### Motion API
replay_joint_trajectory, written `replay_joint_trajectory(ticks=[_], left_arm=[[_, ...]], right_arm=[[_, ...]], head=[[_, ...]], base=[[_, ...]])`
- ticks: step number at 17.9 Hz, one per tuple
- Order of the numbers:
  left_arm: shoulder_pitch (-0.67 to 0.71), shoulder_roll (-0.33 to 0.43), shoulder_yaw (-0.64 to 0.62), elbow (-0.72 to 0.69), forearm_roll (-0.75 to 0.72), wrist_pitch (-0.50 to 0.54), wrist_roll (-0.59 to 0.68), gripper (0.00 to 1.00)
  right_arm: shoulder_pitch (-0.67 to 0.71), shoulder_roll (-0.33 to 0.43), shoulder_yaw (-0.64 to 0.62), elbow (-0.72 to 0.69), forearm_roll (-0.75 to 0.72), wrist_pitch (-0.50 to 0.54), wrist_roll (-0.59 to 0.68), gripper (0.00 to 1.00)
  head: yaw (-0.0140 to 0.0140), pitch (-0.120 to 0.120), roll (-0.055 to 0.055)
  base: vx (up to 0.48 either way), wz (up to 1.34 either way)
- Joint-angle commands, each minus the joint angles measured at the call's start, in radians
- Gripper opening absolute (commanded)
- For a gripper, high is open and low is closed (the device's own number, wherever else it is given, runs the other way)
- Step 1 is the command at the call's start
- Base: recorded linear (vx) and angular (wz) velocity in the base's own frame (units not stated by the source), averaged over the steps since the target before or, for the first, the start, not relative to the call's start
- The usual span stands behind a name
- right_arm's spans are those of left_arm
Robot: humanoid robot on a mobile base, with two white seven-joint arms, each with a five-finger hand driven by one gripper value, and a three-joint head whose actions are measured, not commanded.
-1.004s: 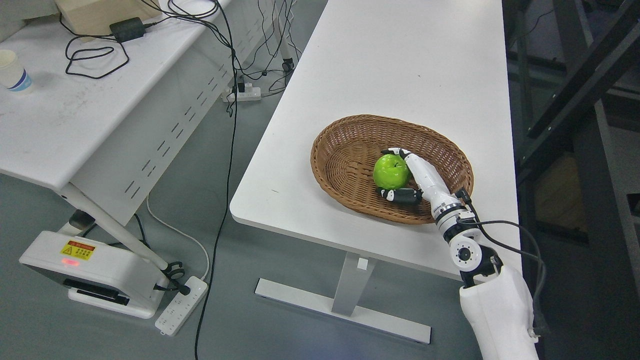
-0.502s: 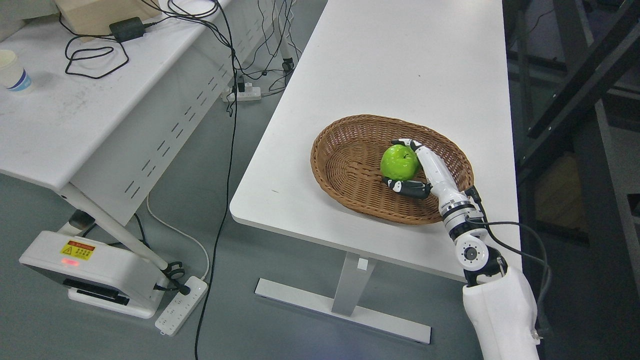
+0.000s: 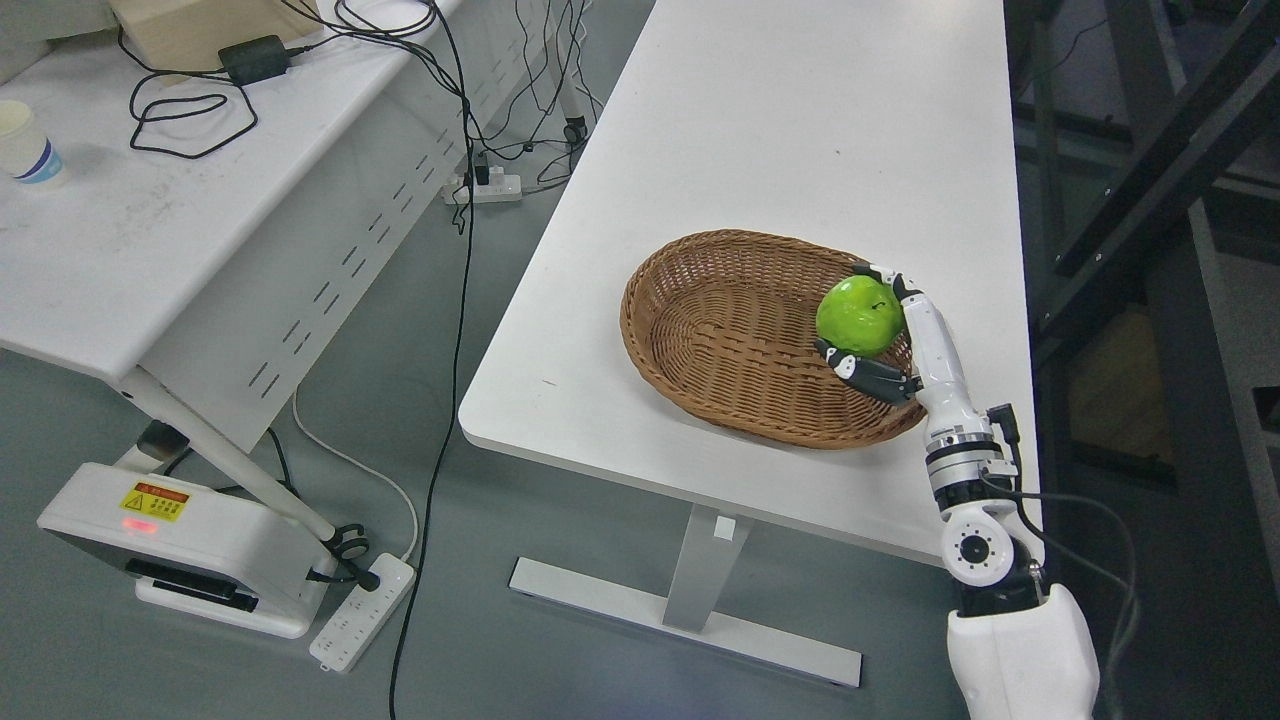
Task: Place green apple on left shelf middle layer
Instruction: 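Lift the green apple out of the basket with the right hand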
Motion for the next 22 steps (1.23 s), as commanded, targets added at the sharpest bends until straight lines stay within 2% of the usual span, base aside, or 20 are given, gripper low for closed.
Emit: replay_joint_trajectory(ticks=[1, 4, 13, 22], left_arm=[[0.000, 0.017, 0.000, 0.000, 0.000, 0.001, 0.000, 1.00], [0.000, 0.017, 0.000, 0.000, 0.000, 0.001, 0.000, 1.00], [0.000, 0.017, 0.000, 0.000, 0.000, -0.001, 0.000, 1.00], [0.000, 0.017, 0.000, 0.000, 0.000, 0.001, 0.000, 1.00]], right_arm=[[0.128, 0.040, -0.083, -0.221, -0.057, -0.047, -0.034, 0.00], [0.167, 0.057, -0.083, -0.221, -0.060, -0.065, -0.072, 0.00], [0.208, 0.068, -0.070, -0.220, -0.058, -0.079, -0.069, 0.00], [0.263, 0.075, 0.019, -0.215, -0.060, -0.091, -0.072, 0.00]], head=[[0.0000, 0.000, 0.000], [0.0000, 0.000, 0.000], [0.0000, 0.000, 0.000], [0.0000, 0.000, 0.000]], base=[[-0.012, -0.03], [-0.018, -0.03], [-0.131, -0.15], [-0.165, -0.30]])
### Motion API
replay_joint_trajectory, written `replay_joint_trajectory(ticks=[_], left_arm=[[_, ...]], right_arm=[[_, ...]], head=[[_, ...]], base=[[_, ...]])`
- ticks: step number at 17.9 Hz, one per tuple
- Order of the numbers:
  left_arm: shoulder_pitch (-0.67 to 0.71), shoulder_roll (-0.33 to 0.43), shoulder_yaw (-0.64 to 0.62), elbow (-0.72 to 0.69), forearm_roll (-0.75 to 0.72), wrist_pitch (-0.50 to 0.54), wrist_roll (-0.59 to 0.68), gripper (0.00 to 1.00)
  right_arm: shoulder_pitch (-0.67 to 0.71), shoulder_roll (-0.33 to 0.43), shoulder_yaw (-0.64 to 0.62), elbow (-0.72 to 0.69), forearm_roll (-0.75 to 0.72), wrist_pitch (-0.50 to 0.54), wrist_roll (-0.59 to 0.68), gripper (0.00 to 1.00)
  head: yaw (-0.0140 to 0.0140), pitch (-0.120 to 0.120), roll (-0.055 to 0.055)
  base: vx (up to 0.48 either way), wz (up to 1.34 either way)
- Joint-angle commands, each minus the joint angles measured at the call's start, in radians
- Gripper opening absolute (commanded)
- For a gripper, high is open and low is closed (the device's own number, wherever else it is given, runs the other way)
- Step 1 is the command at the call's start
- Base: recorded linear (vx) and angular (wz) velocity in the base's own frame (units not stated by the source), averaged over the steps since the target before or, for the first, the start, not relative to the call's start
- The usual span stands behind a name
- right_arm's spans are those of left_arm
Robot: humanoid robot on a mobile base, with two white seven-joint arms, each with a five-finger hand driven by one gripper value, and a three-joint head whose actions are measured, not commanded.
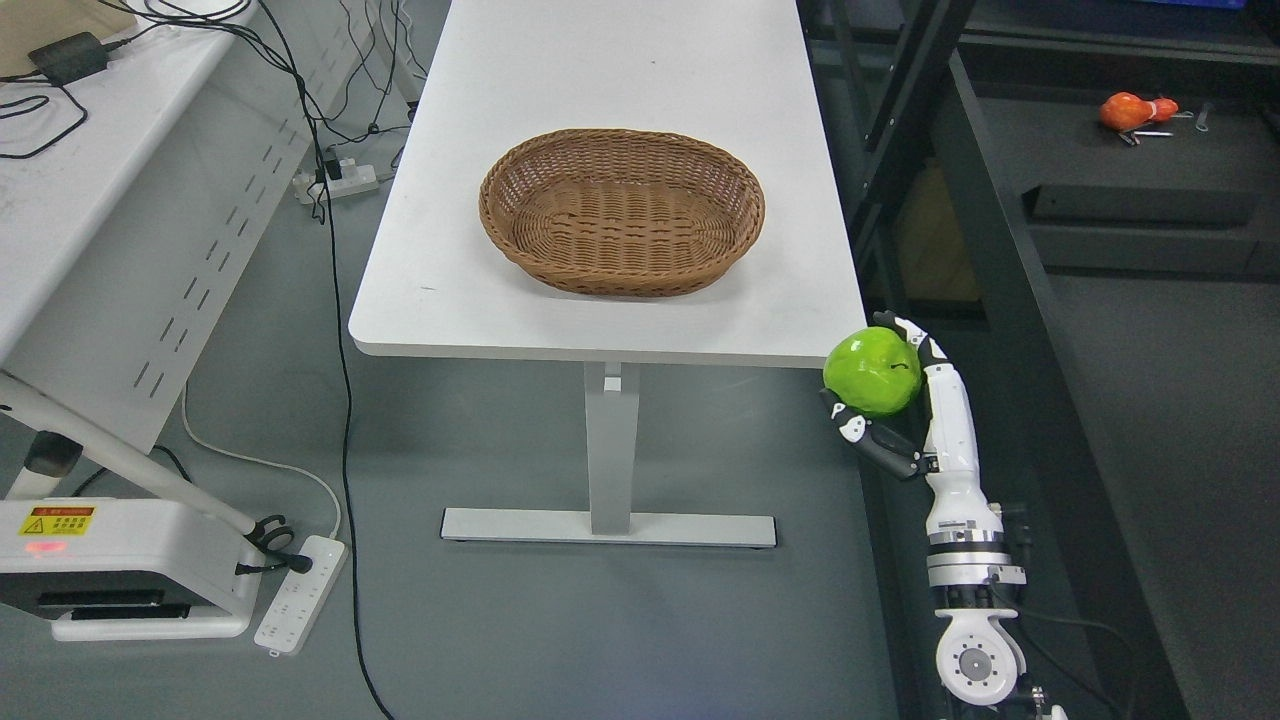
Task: Place green apple on left shelf middle layer
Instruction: 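Turn and drive to the black fruit shelf holding the apple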
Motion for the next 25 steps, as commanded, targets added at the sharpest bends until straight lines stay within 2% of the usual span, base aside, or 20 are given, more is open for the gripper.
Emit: replay_joint_trajectory(ticks=[1, 25], left_arm=[[0.000, 0.017, 0.000, 0.000, 0.000, 0.003, 0.000, 1.00], [0.000, 0.017, 0.000, 0.000, 0.000, 0.003, 0.000, 1.00]], right_arm=[[0.034, -0.005, 0.058, -0.019, -0.001, -0.002, -0.002, 0.00], [0.045, -0.005, 0.069, -0.015, -0.004, 0.003, 0.001, 0.00]], head=[[0.0000, 0.000, 0.000], [0.0000, 0.000, 0.000]], base=[[-0.172, -0.24], [-0.245, 0.03]])
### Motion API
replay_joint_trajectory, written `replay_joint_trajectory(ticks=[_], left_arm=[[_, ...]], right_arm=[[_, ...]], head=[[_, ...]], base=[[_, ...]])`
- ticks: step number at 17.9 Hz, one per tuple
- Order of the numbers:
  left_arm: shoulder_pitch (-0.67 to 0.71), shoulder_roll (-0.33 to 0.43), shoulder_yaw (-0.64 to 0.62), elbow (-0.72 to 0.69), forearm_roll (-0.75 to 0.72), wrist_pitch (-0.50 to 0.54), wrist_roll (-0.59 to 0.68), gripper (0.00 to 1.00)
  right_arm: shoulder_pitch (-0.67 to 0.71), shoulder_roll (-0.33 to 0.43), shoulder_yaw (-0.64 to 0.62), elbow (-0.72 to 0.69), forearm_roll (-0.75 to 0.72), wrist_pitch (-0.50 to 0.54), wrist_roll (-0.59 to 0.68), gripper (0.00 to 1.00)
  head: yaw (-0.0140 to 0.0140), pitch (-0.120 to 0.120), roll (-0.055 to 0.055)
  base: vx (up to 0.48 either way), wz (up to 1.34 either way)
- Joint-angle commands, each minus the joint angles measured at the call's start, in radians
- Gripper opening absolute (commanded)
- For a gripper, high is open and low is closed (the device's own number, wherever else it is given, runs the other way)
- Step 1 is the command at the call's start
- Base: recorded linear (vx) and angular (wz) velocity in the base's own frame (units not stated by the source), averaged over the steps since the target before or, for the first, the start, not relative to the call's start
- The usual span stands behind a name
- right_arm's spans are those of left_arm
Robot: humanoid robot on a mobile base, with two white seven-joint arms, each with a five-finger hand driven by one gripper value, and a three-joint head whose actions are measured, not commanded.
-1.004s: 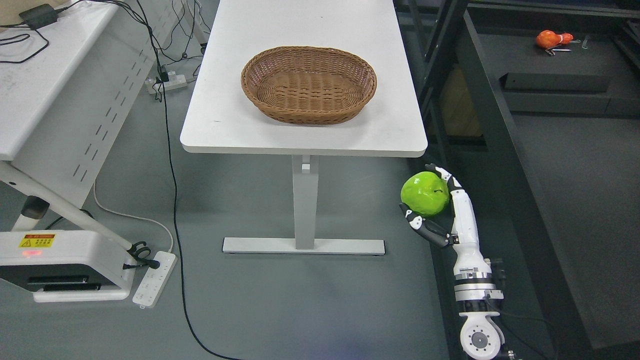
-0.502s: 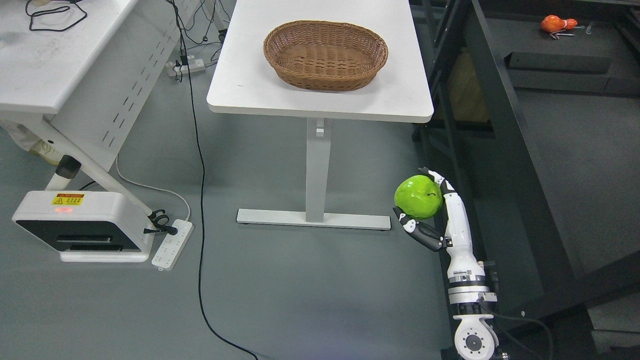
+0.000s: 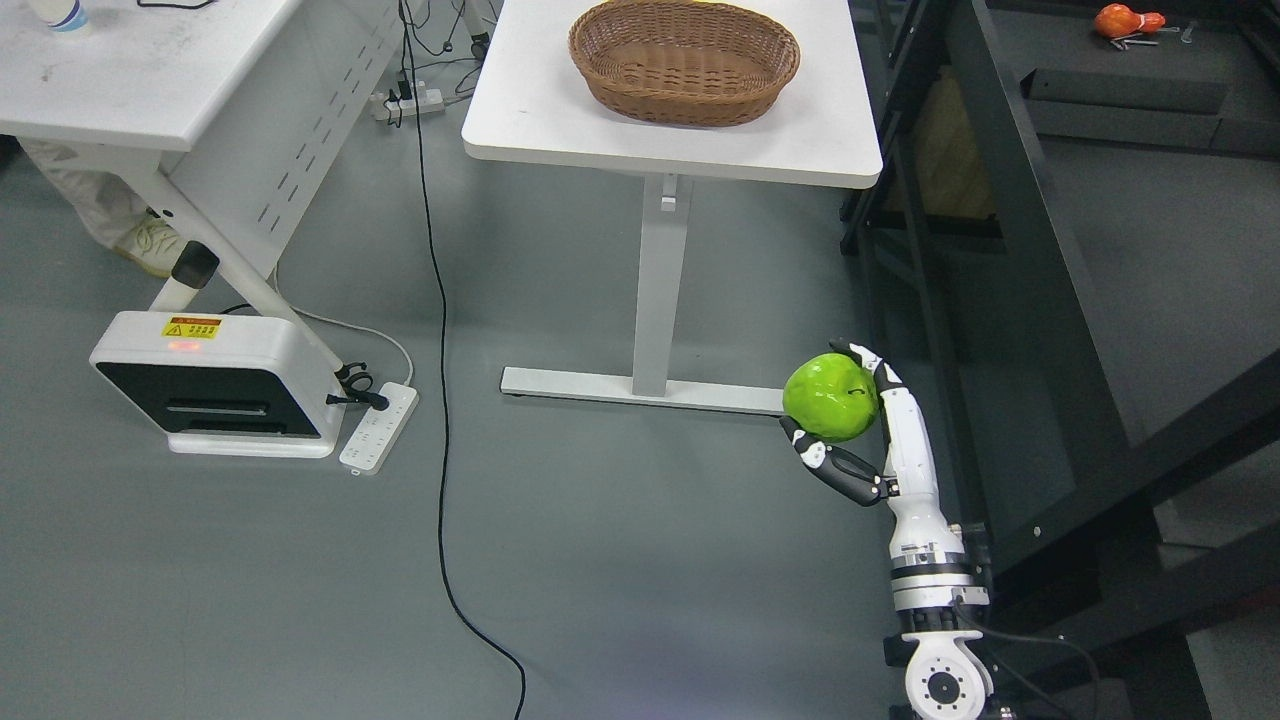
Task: Place green apple on left shelf middle layer
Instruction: 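Turn and drive to the black fruit shelf holding the apple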
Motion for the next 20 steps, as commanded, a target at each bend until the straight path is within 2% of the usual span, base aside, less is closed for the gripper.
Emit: replay_joint_trajectory(ticks=[1, 8, 20], left_arm=[[0.000, 0.017, 0.000, 0.000, 0.000, -0.001, 0.000, 1.00], [0.000, 0.017, 0.000, 0.000, 0.000, 0.000, 0.000, 1.00], [0.000, 0.017, -0.003, 0.000, 0.000, -0.001, 0.000, 1.00]], right_arm=[[0.001, -0.016, 0.005, -0.001, -0.001, -0.001, 0.003, 0.00], [0.001, -0.016, 0.004, 0.001, -0.001, -0.003, 0.001, 0.00], [0.001, -0.016, 0.010, 0.013, -0.001, -0.004, 0.000, 0.00]], head=[[0.0000, 0.000, 0.000], [0.0000, 0.000, 0.000], [0.0000, 0.000, 0.000]], base=[[-0.281, 0.06], [-0.223, -0.28], [-0.105, -0.84]])
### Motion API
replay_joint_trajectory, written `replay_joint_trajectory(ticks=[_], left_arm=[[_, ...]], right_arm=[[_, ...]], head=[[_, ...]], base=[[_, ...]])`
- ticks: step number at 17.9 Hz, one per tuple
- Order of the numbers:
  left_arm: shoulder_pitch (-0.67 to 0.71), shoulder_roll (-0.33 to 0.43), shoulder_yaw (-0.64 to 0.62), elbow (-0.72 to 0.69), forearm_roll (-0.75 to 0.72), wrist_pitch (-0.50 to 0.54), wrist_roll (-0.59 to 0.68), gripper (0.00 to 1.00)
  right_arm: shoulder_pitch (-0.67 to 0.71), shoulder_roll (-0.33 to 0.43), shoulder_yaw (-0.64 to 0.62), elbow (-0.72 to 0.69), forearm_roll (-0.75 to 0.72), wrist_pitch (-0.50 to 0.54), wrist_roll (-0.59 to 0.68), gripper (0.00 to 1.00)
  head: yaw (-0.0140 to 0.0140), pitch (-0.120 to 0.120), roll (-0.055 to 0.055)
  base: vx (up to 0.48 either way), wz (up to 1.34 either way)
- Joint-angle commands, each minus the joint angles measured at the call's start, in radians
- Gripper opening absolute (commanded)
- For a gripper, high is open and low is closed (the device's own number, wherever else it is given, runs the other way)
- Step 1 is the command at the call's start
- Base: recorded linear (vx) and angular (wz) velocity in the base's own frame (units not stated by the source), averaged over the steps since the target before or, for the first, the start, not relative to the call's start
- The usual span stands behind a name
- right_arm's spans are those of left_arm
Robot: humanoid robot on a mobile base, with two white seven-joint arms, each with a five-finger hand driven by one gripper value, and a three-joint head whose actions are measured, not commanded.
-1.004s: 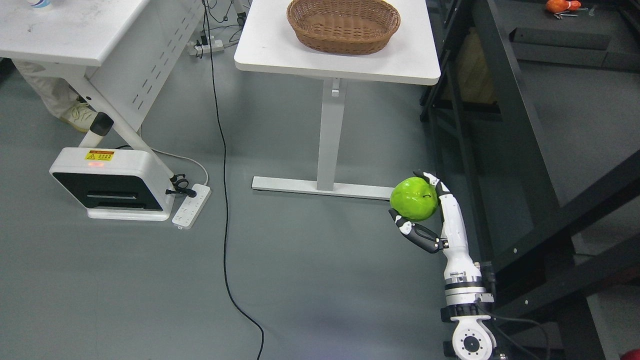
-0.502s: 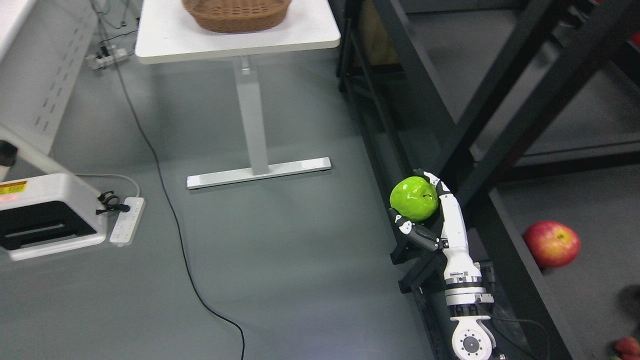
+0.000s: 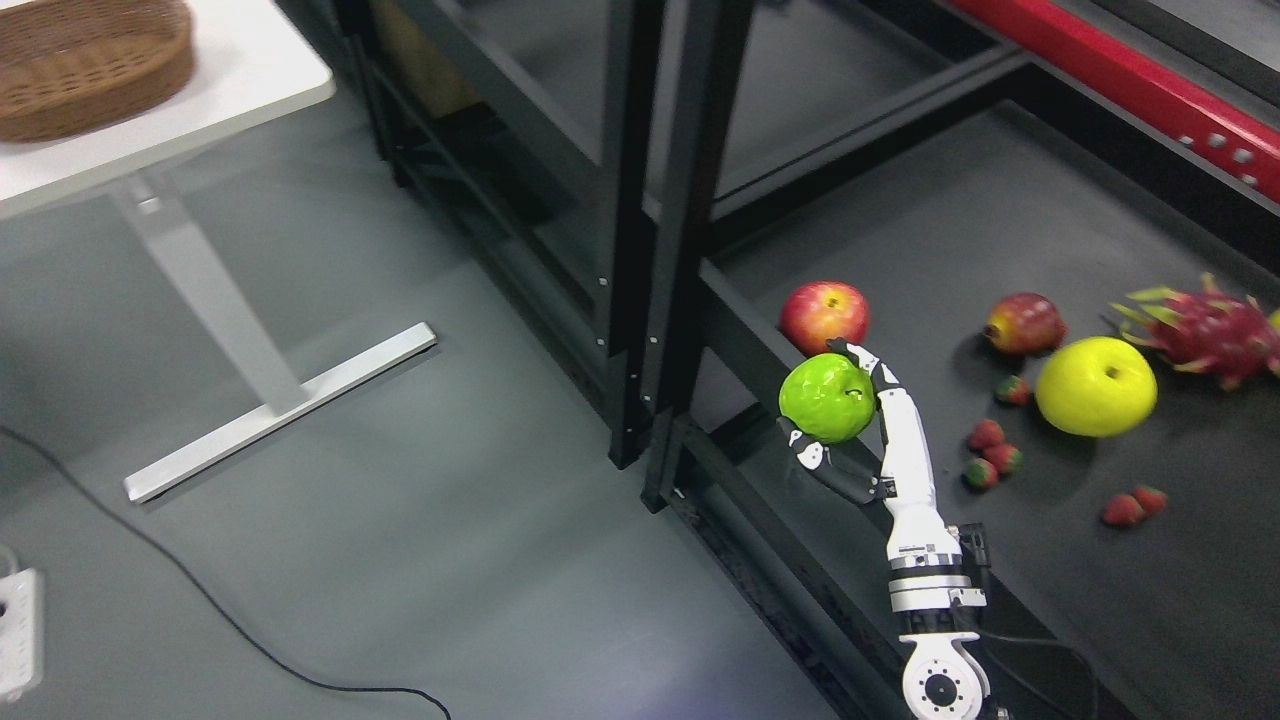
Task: Place green apple on left shelf middle layer
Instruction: 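Turn and drive to the black fruit shelf holding the apple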
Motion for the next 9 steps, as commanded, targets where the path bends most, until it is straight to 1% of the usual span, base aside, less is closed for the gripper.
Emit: replay_joint_trajectory(ticks=[1, 5, 9], left_arm=[[0.000, 0.017, 0.000, 0.000, 0.000, -0.002, 0.000, 1.00], [0.000, 0.017, -0.003, 0.000, 0.000, -0.002, 0.000, 1.00], [0.000, 0.017, 0.000, 0.000, 0.000, 0.000, 0.000, 1.00]], right_arm=[[0.000, -0.017, 0.005, 0.008, 0.001, 0.001, -0.001, 0.00], [0.000, -0.017, 0.006, 0.008, 0.001, 0.001, -0.001, 0.00], [0.000, -0.017, 0.006, 0.008, 0.001, 0.004, -0.001, 0.00]], head=[[0.0000, 0.000, 0.000], [0.0000, 0.000, 0.000], [0.0000, 0.000, 0.000]], base=[[-0.012, -1.02], [0.043, -0.84], [0.098, -0.52]])
